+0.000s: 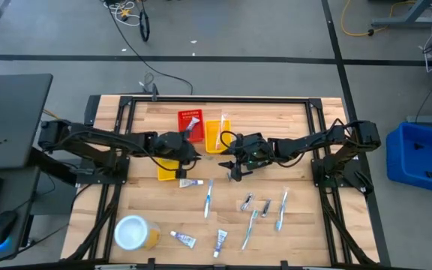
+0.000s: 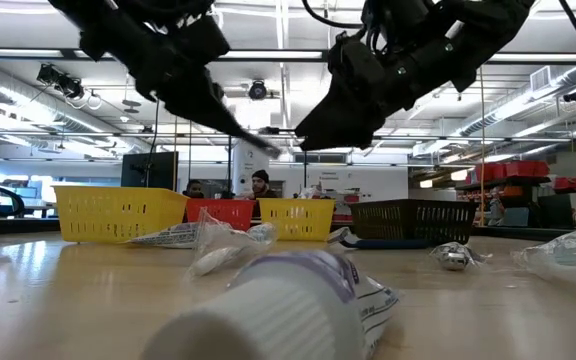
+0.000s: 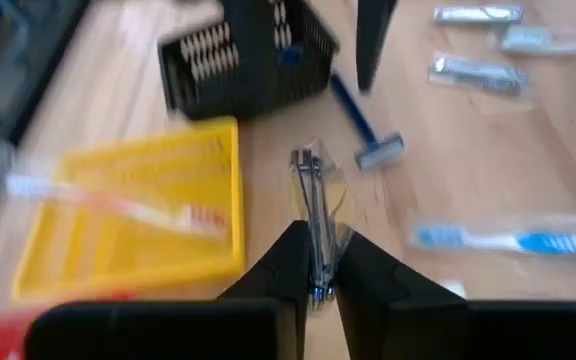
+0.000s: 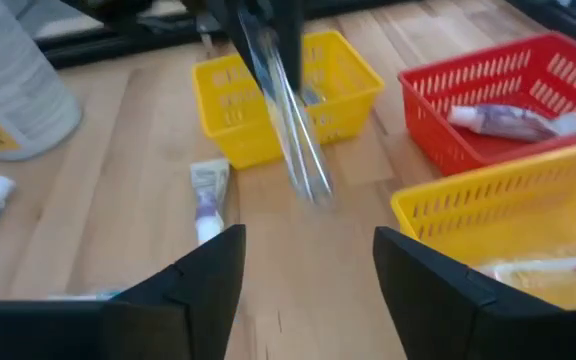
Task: Pick & Place Travel size toiletries
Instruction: Put the nail cutter into the left yellow bin
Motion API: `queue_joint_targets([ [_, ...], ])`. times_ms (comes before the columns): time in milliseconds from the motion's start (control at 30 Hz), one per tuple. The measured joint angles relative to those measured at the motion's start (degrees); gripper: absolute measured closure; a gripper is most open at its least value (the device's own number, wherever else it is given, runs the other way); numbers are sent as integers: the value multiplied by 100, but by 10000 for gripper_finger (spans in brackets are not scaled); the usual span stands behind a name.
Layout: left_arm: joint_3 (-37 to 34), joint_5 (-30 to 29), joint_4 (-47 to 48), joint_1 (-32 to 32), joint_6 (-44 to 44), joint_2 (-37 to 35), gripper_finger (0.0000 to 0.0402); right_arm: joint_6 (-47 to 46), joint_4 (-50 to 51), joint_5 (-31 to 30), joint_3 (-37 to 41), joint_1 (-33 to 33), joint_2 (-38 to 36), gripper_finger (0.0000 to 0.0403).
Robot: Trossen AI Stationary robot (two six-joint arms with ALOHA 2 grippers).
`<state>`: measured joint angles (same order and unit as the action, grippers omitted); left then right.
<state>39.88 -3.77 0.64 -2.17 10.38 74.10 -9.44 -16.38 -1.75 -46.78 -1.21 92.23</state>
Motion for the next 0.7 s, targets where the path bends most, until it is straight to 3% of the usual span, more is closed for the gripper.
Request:
queue_joint_targets([
  [300,0,-675,2440,0,-1917,-1236,368,-17,111,-12,0,7,0,166],
  [467,-2,-972,4062,0,-3148,-1422,360,-17,171,-12,0,7,0,180],
  [533,-31,-975,4165,0,-3341,-1335,363,-17,206,-12,0,7,0,186],
  [700,-328,-905,3382,0,-3196,-1002,367,-18,233,-8,0,11,0,198],
])
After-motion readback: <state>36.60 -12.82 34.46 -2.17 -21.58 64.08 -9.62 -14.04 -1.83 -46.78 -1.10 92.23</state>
